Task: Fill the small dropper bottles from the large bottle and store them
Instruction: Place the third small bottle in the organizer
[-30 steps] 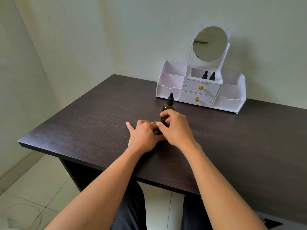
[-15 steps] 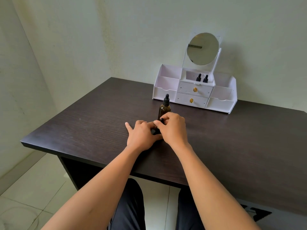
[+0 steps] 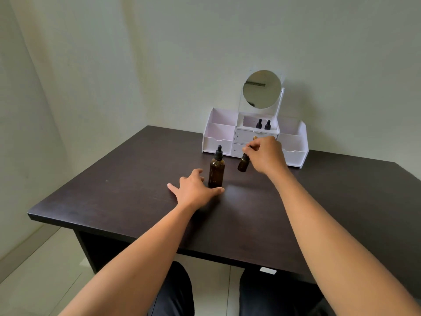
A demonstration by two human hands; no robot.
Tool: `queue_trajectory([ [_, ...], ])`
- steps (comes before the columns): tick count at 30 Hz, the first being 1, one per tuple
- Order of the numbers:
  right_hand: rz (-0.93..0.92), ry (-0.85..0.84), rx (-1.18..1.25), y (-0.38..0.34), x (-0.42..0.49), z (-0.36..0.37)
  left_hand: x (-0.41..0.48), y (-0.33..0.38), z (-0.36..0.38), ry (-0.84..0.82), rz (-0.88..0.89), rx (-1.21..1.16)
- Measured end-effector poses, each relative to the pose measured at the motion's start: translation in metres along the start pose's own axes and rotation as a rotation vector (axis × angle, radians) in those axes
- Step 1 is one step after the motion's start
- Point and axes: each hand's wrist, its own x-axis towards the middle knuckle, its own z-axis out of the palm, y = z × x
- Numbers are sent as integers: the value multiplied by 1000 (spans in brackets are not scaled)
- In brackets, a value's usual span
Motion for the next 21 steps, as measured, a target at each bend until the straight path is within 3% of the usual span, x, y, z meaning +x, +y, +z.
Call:
queue_trajectory([
  [5, -20, 31, 3, -3, 40, -32, 6, 10, 12, 21, -55, 0],
  [11, -36, 72, -58, -9, 97, -58, 12, 10, 19, 62, 11, 45],
  [21, -41, 175, -49, 6, 172, -44, 32, -12, 40, 67, -2, 59],
])
